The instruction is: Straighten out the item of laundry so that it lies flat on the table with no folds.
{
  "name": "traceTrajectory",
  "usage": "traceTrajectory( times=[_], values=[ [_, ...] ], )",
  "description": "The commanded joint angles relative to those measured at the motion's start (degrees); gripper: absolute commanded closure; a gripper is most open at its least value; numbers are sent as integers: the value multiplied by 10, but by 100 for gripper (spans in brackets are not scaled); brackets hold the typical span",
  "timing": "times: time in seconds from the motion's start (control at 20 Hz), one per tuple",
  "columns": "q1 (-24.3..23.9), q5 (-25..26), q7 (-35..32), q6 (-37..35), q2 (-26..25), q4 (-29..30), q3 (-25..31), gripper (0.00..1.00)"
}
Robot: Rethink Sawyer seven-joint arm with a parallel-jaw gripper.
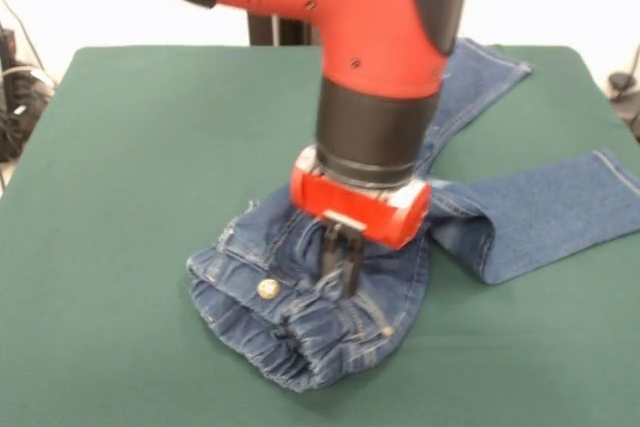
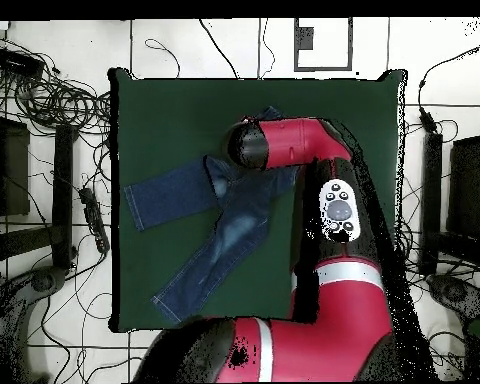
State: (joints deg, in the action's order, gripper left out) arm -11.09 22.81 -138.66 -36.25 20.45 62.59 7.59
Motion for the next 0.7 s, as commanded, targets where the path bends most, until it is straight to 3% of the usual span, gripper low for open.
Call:
traceTrajectory(
  times=[0.05,0.7],
  values=[
    [62,-57,-30,-107,28,-7,41,100],
    [76,-73,-35,-75,17,-23,26,100]
  ],
)
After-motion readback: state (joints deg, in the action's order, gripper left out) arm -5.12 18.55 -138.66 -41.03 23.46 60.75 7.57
